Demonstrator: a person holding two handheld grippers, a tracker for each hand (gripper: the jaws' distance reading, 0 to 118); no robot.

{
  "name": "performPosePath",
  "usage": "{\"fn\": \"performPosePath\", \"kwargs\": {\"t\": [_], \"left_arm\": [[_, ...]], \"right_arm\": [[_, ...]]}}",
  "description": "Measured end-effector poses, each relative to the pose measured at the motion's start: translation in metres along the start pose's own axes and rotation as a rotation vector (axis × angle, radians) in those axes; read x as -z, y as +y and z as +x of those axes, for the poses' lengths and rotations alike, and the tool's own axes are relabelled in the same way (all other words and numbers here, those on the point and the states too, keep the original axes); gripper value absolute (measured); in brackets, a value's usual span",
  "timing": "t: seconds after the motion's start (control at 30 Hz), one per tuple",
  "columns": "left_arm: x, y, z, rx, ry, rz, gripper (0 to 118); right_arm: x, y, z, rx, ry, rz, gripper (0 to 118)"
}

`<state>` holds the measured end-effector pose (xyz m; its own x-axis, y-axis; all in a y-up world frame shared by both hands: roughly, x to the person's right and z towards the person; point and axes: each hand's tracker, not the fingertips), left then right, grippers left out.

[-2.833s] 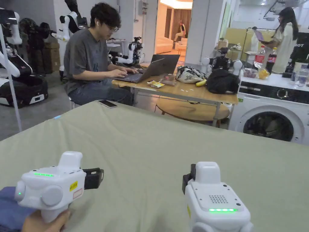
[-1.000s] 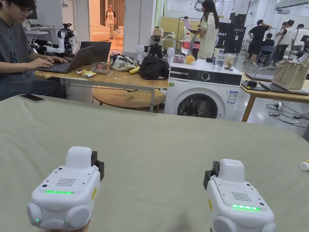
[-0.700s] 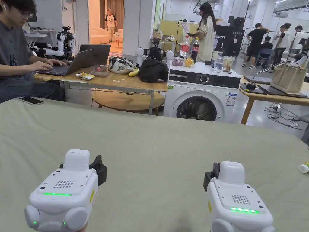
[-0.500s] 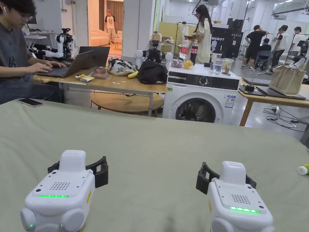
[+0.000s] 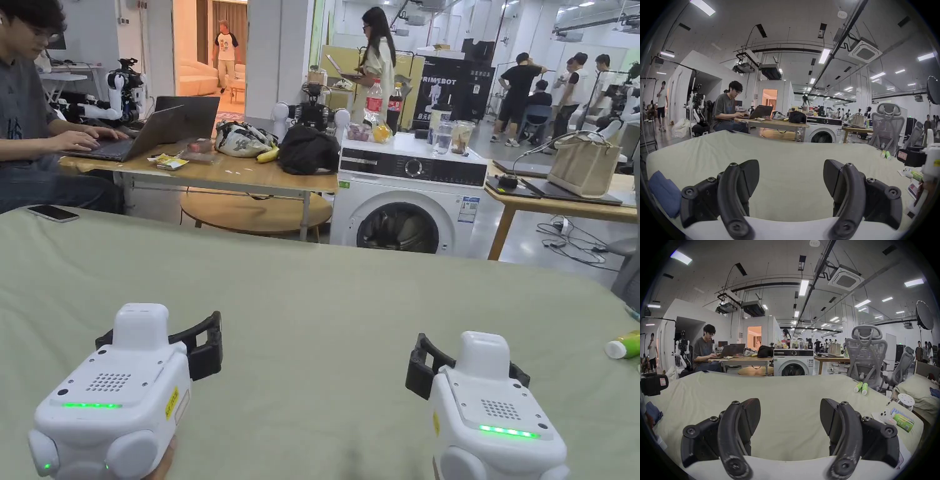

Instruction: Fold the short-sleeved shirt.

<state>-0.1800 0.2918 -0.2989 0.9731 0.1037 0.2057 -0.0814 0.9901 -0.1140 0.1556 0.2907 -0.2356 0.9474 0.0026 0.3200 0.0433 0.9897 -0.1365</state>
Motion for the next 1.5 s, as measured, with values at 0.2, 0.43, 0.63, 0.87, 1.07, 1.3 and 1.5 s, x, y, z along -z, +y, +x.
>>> {"fn": "performPosePath", "kwargs": {"t": [0.2, 0.43, 0.63, 0.87, 1.07, 1.3, 1.5], "left_arm": [[0.002, -0.003, 0.005, 0.050, 0.029, -0.018, 82], [-0.001, -0.006, 0.007, 0.066, 0.057, -0.034, 82], [-0.006, -0.004, 0.008, 0.066, 0.086, 0.016, 82], [-0.004, 0.002, 0.005, 0.066, 0.042, 0.000, 82], [-0.004, 0.000, 0.004, 0.066, 0.046, 0.012, 82], [-0.006, -0.002, 0.004, 0.036, 0.046, 0.034, 82], [-0.005, -0.002, 0.007, 0.061, 0.077, 0.038, 82]], "right_arm": [[-0.002, 0.001, 0.010, 0.111, 0.111, 0.027, 81], [0.003, 0.005, 0.011, 0.133, 0.139, -0.010, 81], [-0.001, 0.006, -0.001, 0.072, 0.056, 0.010, 81], [-0.003, 0.009, -0.010, 0.086, 0.000, 0.018, 81], [0.001, 0.013, -0.012, 0.105, -0.017, -0.024, 81], [0.001, 0.011, -0.012, 0.088, -0.021, -0.034, 81], [0.001, 0.010, -0.014, 0.068, -0.022, -0.026, 81]]}}
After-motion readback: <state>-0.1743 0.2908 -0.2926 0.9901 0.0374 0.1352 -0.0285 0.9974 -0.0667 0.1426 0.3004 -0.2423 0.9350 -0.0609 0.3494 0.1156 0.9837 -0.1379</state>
